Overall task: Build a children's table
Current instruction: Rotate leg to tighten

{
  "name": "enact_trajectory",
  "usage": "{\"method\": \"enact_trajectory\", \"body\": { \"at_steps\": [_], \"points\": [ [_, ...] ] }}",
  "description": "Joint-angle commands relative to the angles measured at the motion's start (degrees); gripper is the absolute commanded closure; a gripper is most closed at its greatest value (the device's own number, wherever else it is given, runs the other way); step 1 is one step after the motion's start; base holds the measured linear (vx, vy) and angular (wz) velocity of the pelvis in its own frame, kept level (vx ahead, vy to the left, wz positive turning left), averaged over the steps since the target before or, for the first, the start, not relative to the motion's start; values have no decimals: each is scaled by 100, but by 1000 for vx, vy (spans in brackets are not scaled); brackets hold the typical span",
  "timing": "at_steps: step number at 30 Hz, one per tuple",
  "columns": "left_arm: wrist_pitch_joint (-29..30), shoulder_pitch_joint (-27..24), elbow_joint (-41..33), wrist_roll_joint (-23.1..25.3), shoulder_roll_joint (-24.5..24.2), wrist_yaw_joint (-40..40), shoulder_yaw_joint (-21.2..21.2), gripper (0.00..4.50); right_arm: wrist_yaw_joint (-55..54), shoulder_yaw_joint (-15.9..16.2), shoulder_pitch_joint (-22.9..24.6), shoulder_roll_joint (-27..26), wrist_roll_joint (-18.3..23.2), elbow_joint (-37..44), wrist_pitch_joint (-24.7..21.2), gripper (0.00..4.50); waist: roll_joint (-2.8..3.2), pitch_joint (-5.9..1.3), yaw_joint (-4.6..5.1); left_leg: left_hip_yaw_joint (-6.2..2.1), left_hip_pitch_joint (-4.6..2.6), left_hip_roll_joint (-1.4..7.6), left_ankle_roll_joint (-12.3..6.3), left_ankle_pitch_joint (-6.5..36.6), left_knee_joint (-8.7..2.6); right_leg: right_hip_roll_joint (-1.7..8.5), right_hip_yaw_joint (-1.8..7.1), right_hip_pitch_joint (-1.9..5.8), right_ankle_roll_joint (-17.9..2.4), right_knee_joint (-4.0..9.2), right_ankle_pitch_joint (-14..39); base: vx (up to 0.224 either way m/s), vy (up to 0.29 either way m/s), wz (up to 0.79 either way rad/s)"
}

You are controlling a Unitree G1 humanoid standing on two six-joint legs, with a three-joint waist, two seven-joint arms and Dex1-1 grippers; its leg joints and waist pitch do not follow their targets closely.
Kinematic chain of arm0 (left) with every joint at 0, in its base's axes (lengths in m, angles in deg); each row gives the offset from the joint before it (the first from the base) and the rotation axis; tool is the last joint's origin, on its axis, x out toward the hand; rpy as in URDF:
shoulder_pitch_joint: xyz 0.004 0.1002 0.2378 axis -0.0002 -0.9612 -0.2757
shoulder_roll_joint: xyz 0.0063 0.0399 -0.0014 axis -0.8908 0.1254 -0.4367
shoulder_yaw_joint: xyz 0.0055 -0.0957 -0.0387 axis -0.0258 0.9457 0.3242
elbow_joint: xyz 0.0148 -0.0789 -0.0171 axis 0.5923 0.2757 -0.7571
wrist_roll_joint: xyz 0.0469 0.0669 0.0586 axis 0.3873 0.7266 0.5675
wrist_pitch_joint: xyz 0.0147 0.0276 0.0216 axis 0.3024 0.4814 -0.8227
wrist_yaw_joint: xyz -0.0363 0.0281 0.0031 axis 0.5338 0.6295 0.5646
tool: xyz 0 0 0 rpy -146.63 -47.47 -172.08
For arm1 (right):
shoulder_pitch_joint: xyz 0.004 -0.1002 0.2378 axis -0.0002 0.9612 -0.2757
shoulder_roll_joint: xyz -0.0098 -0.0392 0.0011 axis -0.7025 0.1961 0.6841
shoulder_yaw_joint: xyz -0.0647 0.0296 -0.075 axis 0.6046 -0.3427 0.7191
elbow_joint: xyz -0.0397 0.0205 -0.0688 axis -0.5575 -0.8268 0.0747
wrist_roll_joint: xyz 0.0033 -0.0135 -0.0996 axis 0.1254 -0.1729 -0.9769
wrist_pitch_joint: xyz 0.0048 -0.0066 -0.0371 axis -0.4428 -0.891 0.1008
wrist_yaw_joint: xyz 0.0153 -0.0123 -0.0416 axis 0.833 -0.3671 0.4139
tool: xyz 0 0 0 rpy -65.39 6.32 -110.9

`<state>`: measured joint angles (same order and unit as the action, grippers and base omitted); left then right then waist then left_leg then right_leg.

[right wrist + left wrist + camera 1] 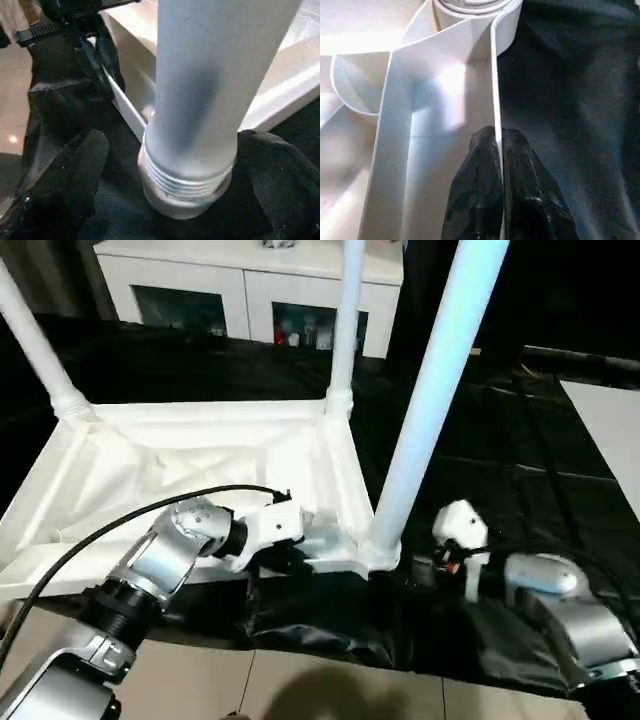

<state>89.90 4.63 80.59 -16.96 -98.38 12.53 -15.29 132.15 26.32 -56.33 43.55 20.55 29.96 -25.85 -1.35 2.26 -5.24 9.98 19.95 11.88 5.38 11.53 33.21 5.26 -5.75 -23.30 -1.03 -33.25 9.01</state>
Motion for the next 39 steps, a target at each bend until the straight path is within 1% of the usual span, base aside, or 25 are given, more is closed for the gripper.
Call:
{"method": "enact_trajectory", "body": {
  "at_steps": [1,3,4,7,8,9,10,12,14,15,16,17,18,21,22,23,30,32,33,34,35,36,37,38,39],
  "points": [
    [-109,-27,-148,55,-34,196,-174,450,92,72,-103,28,-58,-2,48,6,-19,-309,11,-4,-2,154,-288,989,-399,319,304,315,-906,341,1661,0,0,0],
    [-98,-43,-192,32,-72,243,-182,450,62,101,-160,23,-92,-76,94,6,-23,-315,16,-6,10,150,-283,927,-395,314,302,325,-915,327,1571,0,0,0],
    [-97,-44,-199,29,-74,251,-175,450,37,91,-221,-18,-93,-154,110,6,-12,-319,17,-6,7,151,-282,902,-391,317,302,322,-937,316,1513,0,0,0],
    [-103,-30,-184,42,-65,250,-170,450,28,107,-357,-100,-118,-338,176,6,-11,-328,22,1,6,143,-287,847,-378,312,301,324,-999,305,1395,0,0,0],
    [-101,-24,-179,45,-60,248,-168,450,52,122,-375,-101,-114,-361,174,23,-18,-330,23,1,4,144,-291,833,-375,311,303,324,-1010,296,1365,0,0,0],
    [-100,-23,-178,48,-57,246,-167,450,74,140,-391,-105,-114,-381,178,34,-11,-331,17,-1,4,148,-300,800,-374,307,304,327,-1027,285,1305,0,0,0],
    [-100,-18,-175,45,-59,249,-170,450,89,147,-406,-112,-123,-400,185,41,-30,-332,17,1,14,145,-310,775,-370,307,305,336,-1037,276,1253,0,0,0],
    [-89,-18,-175,30,-56,235,-170,450,111,165,-433,-131,-123,-428,190,44,-23,-329,15,-4,18,146,-309,785,-369,310,305,337,-1049,270,1264,0,0,0],
    [-82,-22,-180,24,-57,227,-171,450,150,183,-443,-134,-98,-438,183,84,-21,-329,20,-4,17,146,-299,864,-368,313,305,335,-1041,277,1342,0,0,0],
    [-72,-28,-186,26,-60,222,-169,450,185,212,-461,-124,-112,-478,222,84,-20,-321,22,-3,13,146,-290,920,-372,313,304,327,-1024,291,1426,0,0,0],
    [-71,-30,-185,27,-61,222,-167,450,202,224,-465,-121,-119,-495,238,86,-40,-322,22,-2,14,144,-285,950,-370,315,306,331,-997,299,1493,0,0,0],
    [-69,-32,-185,30,-64,221,-166,450,217,237,-469,-116,-130,-515,259,93,-32,-321,18,-4,10,144,-278,954,-372,318,307,329,-973,301,1555,0,0,0],
    [-75,-35,-176,36,-70,218,-165,450,227,248,-473,-111,-134,-533,278,120,-30,-319,18,-4,9,145,-275,951,-372,317,307,324,-963,304,1574,0,0,0],
    [-80,-36,-165,46,-81,219,-167,450,228,259,-483,-103,-135,-555,307,128,-34,-324,15,-3,10,140,-264,915,-367,313,309,326,-934,300,1560,0,0,0],
    [-79,-36,-164,48,-83,220,-169,450,230,259,-486,-103,-134,-559,313,138,-32,-323,13,-2,11,141,-267,909,-365,315,309,323,-941,298,1550,0,0,0],
    [-78,-35,-163,49,-85,224,-170,450,232,258,-489,-105,-136,-564,318,159,-18,-328,12,-4,12,139,-272,894,-362,313,307,328,-943,295,1531,0,0,0],
    [-80,-36,-138,63,-109,247,-184,450,286,254,-462,-137,-156,-604,367,179,-24,-331,17,-5,8,143,-286,890,-360,306,305,327,-998,282,1431,0,0,0],
    [-21,-50,-52,134,-93,119,-182,450,28,191,-419,-299,-200,-769,348,182,-22,-325,25,-3,12,140,-281,896,-364,311,305,319,-1010,287,1450,0,0,0],
    [-8,-52,-35,147,-85,84,-176,450,-38,173,-415,-335,-206,-807,333,183,-24,-320,30,-3,15,137,-268,944,-365,310,303,319,-996,297,1524,0,0,0],
    [-3,-52,-27,151,-81,67,-172,450,-68,165,-416,-351,-206,-827,327,183,-33,-311,37,-4,13,132,-238,1050,-369,309,302,318,-938,317,1711,0,0,0],
    [135,40,207,234,121,-406,-55,450,-775,51,-487,-638,-386,-1152,242,183,-21,-300,44,-6,4,131,-203,1142,-375,308,303,303,-879,343,1899,0,0,0],
    [229,95,340,241,275,-709,47,450,-1180,-29,-529,-825,-456,-1321,197,183,-20,-284,59,-2,4,127,-166,1203,-382,306,304,287,-847,362,2025,0,0,0],
    [291,131,424,240,376,-904,116,450,-1434,-80,-555,-946,-496,-1425,168,183,-21,-253,81,-2,-25,95,-58,1450,-384,303,276,249,-712,434,2565,0,0,0],
    [393,171,499,188,507,-1075,205,450,-1704,-152,-590,-1101,-498,-1521,109,183,-26,-237,101,-23,-71,63,14,1726,-370,315,231,232,-464,523,3265,-56,-13,-2],
    [484,197,536,150,613,-1178,250,450,-1989,-226,-628,-1268,-495,-1605,51,183,-45,-235,113,-42,-94,41,33,1850,-352,327,201,216,-227,595,3726,0,0,0]
  ]
}}
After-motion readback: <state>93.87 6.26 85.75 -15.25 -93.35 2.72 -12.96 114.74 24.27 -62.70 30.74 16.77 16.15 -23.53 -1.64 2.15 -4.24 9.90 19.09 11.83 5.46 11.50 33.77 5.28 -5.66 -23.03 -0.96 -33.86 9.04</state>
